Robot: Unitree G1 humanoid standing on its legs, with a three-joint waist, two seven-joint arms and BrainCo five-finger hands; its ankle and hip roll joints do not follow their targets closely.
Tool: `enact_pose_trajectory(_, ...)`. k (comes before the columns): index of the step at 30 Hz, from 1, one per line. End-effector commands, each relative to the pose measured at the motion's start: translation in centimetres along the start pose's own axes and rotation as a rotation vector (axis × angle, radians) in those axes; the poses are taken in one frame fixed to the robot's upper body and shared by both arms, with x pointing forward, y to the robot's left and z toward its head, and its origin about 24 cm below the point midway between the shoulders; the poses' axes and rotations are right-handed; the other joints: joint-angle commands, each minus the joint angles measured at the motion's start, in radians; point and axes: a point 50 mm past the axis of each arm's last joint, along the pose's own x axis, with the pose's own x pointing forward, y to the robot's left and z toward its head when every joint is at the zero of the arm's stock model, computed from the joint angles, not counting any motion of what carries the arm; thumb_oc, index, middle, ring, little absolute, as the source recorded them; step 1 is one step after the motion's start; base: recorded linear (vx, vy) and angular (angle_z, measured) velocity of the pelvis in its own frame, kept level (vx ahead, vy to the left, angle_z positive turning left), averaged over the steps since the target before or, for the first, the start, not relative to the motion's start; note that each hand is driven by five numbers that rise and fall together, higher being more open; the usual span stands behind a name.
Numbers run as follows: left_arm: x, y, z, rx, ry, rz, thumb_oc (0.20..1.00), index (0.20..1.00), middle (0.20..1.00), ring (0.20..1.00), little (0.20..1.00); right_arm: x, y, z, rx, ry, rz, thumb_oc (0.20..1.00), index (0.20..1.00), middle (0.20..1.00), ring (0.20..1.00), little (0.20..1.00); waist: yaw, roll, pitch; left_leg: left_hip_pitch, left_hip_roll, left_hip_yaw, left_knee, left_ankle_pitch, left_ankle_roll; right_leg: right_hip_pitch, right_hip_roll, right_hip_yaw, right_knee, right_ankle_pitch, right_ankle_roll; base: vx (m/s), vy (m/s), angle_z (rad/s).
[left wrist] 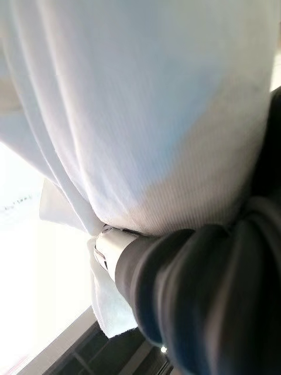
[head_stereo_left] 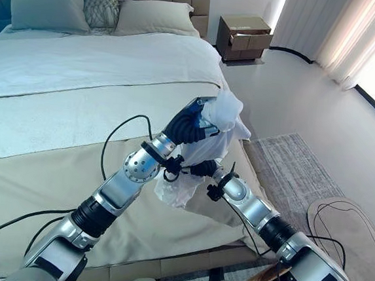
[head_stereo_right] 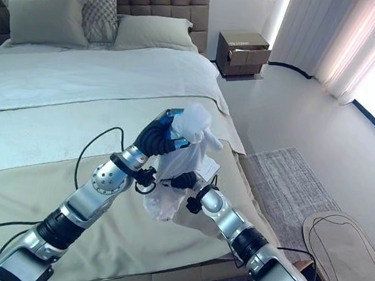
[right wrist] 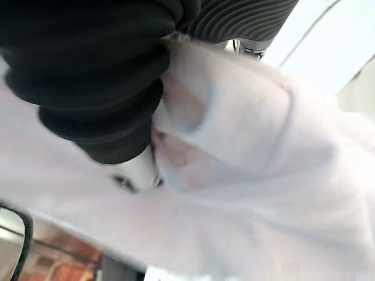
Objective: Pick up clothes into the bucket
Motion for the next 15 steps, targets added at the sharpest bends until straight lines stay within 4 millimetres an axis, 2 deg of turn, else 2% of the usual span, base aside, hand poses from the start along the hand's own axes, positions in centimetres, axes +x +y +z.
enact_pose_trajectory(1, 2.5, 1.2, 4.9, -0.023, -0.271, 0.056, 0.200, 0.200, 0.200, 0.200, 0.200, -0.1, 0.2, 0.3, 0.031, -0.018, -0.039, 0.200, 0.200, 0.200, 0.200, 0.200, 0.010, -0.045, -0.040, -0.001, 0.008, -0.016, 0.049, -0.042, -0.004, 0.036, -0.048, -0.038, 0.040, -0.040, 0.062, 0.00, 0.000, 0.00)
enact_pose_trajectory(5, 1.9, 2.3, 4.7, 0.001, -0.265, 0.113, 0.200, 0.200, 0.200, 0.200, 0.200, -2.6, -0.9, -2.6, 0.117, 0.086, -0.157, 0.200, 0.200, 0.200, 0.200, 0.200, 0.000, -0.044, -0.047, 0.006, 0.011, -0.015, 0.043, -0.039, -0.006, 0.041, -0.044, -0.040, 0.038, -0.041, 0.061, 0.00, 0.000, 0.00)
enact_pose_trajectory(11, 0.3, 3.8, 4.1, -0.029, -0.235, 0.193, 0.200, 0.200, 0.200, 0.200, 0.200, -6.2, -3.0, -4.8, 0.183, 0.151, -0.314, 0.200, 0.200, 0.200, 0.200, 0.200, -0.014, -0.047, -0.049, 0.008, 0.017, -0.012, 0.040, -0.035, -0.010, 0.044, -0.038, -0.040, 0.035, -0.043, 0.059, 0.00, 0.000, 0.00)
enact_pose_trajectory(12, -1.3, 4.5, 2.9, -0.109, -0.190, 0.270, 0.200, 0.200, 0.200, 0.200, 0.200, -7.9, -3.9, -5.5, 0.228, 0.164, -0.407, 0.200, 0.200, 0.200, 0.200, 0.200, -0.021, -0.051, -0.047, 0.009, 0.021, -0.009, 0.039, -0.034, -0.011, 0.042, -0.035, -0.038, 0.034, -0.042, 0.057, -0.01, -0.030, 0.01)
enact_pose_trajectory(14, -2.6, 4.5, 1.7, -0.126, -0.131, 0.312, 0.200, 0.200, 0.200, 0.200, 0.200, -9.3, -4.7, -5.9, 0.261, 0.167, -0.476, 0.200, 0.200, 0.200, 0.200, 0.200, -0.025, -0.052, -0.047, 0.010, 0.025, -0.007, 0.037, -0.032, -0.012, 0.040, -0.032, -0.034, 0.033, -0.041, 0.056, -0.01, -0.026, -0.04)
enact_pose_trajectory(15, -3.6, 4.5, 0.5, -0.145, -0.073, 0.348, 0.200, 0.200, 0.200, 0.200, 0.200, -10.1, -5.2, -6.0, 0.283, 0.163, -0.524, 0.200, 0.200, 0.200, 0.200, 0.200, -0.029, -0.053, -0.046, 0.010, 0.027, -0.005, 0.035, -0.030, -0.013, 0.038, -0.029, -0.033, 0.033, -0.041, 0.055, -0.01, -0.014, -0.10)
